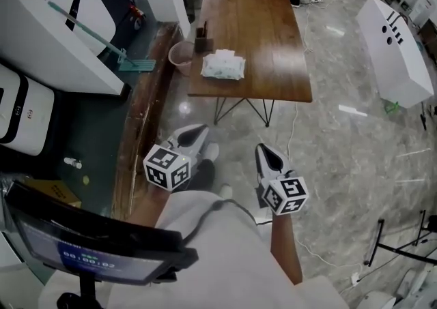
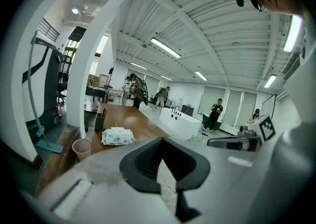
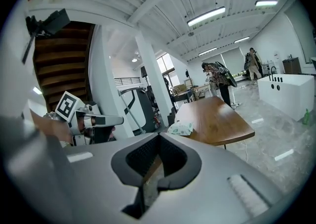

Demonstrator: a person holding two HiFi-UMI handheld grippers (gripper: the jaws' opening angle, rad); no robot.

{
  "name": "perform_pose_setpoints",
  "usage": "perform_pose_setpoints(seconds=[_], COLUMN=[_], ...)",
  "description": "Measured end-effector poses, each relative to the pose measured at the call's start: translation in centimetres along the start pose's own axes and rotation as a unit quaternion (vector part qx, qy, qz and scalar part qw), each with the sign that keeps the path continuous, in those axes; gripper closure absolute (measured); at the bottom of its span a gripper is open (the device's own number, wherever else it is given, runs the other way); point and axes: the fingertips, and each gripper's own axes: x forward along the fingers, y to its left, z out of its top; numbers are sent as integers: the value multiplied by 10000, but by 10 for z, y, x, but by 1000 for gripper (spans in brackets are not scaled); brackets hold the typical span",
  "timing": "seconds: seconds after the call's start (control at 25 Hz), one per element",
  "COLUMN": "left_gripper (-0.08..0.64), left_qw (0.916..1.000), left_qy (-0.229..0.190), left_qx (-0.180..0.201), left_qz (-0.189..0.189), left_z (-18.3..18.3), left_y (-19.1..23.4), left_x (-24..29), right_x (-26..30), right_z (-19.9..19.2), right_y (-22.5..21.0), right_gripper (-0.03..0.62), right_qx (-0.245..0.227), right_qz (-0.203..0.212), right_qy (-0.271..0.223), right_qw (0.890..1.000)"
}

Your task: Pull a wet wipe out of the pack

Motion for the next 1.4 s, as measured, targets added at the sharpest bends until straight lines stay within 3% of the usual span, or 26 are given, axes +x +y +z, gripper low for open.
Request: perform_pose_setpoints(seconds=[0.4,0.68,1.0,1.2,1.4], left_gripper=[558,558,557,560,558], left_qw=[9999,9997,9959,9919,9904], left_qy=[-58,-48,-98,295,443], left_qx=[-3,-115,-155,-372,-235], left_qz=[-108,-227,-882,-1179,-1291], left_z=[20,47,97,101,107], left_y=[37,109,187,224,247], left_x=[38,92,151,184,212], right_x=[41,122,223,275,312], right_z=[16,44,81,91,100], right_y=[-16,-35,-45,-51,-67], right_gripper=[586,585,586,584,585], right_qx=[-27,-157,-333,-437,-363], right_qz=[-56,-109,-10,-88,-259], right_qy=[84,281,601,763,826], right_qw=[9999,9994,9976,9961,9956])
